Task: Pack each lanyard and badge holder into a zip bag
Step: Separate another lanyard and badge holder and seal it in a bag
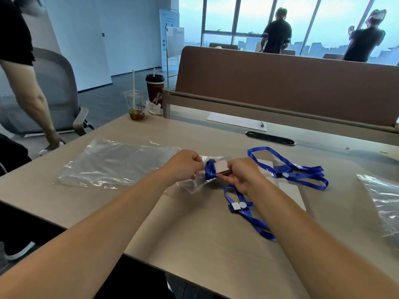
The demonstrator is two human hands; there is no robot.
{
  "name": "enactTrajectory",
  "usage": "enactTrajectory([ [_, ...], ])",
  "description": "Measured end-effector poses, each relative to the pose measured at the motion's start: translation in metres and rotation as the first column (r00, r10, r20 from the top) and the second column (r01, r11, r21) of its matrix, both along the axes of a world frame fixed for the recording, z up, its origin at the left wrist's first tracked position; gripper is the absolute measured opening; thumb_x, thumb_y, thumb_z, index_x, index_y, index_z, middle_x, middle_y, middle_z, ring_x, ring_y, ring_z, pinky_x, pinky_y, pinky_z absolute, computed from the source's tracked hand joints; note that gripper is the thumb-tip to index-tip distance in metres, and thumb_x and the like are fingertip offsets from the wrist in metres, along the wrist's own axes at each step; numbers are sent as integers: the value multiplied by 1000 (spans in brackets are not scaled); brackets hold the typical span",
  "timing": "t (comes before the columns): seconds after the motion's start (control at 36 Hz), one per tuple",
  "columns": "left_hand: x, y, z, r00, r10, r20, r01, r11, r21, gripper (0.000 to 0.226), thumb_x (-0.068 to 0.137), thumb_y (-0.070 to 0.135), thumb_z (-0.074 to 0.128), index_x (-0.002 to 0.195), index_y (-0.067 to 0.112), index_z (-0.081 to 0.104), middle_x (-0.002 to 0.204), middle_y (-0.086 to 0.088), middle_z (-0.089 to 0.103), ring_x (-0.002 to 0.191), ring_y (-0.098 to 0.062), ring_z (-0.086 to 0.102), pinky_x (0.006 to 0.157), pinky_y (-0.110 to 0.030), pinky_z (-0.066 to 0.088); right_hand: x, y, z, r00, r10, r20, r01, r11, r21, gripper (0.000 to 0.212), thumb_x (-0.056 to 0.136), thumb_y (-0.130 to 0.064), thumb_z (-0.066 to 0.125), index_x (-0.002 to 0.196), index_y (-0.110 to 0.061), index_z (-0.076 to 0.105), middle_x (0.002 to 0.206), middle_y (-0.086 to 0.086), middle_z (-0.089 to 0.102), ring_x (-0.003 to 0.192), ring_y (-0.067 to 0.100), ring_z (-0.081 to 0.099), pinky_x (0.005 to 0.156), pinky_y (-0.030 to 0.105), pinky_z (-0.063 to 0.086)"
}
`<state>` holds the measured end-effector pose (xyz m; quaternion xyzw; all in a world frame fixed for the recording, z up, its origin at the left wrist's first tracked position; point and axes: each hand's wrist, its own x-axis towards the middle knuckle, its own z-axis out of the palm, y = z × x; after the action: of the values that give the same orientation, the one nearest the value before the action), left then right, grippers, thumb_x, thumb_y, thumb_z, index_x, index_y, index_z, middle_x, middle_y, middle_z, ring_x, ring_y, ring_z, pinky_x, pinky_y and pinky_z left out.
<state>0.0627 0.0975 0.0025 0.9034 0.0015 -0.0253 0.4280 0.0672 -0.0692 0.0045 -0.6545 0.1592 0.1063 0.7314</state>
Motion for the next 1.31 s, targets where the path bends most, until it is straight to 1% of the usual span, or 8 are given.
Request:
enactTrajectory([
  [0.19,-1,2,2,1000,13,-24,-14,999,-31,11,95,12,59,97,9,68,97,-8,69,90,-23,67,81,-33,59,3,-5,0,999,32,13,-31,996,-90,18,90,3,54,104,1,65,103,19,71,93,30,72,82,39,62],
  [0.36,0,3,5,999,22,-33,-23,999,-43,11,95,15,59,98,11,68,98,-6,70,90,-21,67,73,-28,59,5,-11,-1,998,58,19,-50,960,-274,15,95,-12,57,103,-4,68,107,15,68,93,24,68,71,29,61],
  [0.44,0,3,7,999,28,-38,-31,995,-95,11,94,12,58,94,11,68,96,-7,71,90,-24,70,85,-41,60,5,-10,-1,998,67,10,-63,972,-228,18,98,-11,54,105,-3,69,106,17,70,86,22,68,68,27,61],
  [0.81,-5,3,9,998,9,-56,-15,993,-113,9,94,14,59,92,11,67,96,-7,71,91,-25,70,86,-43,59,-5,-3,6,999,49,-6,-49,997,-62,26,100,-3,39,107,3,63,94,21,73,78,30,75,69,37,63],
  [1.0,-2,8,7,996,21,-81,-34,987,-154,6,93,13,61,93,13,67,98,-9,71,93,-26,70,85,-42,60,1,-10,5,996,31,-80,-20,990,138,52,104,-46,36,124,-2,55,98,25,74,84,37,75,74,46,63],
  [1.11,-1,7,10,996,14,-87,-30,983,-181,6,94,9,59,93,9,65,96,-9,71,89,-25,71,82,-40,61,7,-14,3,995,72,-68,-76,996,-55,68,97,-65,39,131,-8,53,104,21,71,79,28,72,55,30,56],
  [1.22,1,4,13,997,1,-75,-13,986,-167,7,95,10,59,95,10,66,96,-8,71,89,-24,71,81,-38,61,3,-12,6,991,134,-29,-137,959,-249,55,99,-60,41,116,-10,56,72,10,60,60,18,58,46,23,45],
  [1.31,2,3,12,997,-19,-73,7,986,-165,6,93,11,61,93,9,67,98,-9,71,90,-26,71,82,-40,61,2,-10,5,988,154,-11,-148,927,-346,48,101,-53,44,110,-8,58,73,8,58,61,16,54,48,24,42],
])
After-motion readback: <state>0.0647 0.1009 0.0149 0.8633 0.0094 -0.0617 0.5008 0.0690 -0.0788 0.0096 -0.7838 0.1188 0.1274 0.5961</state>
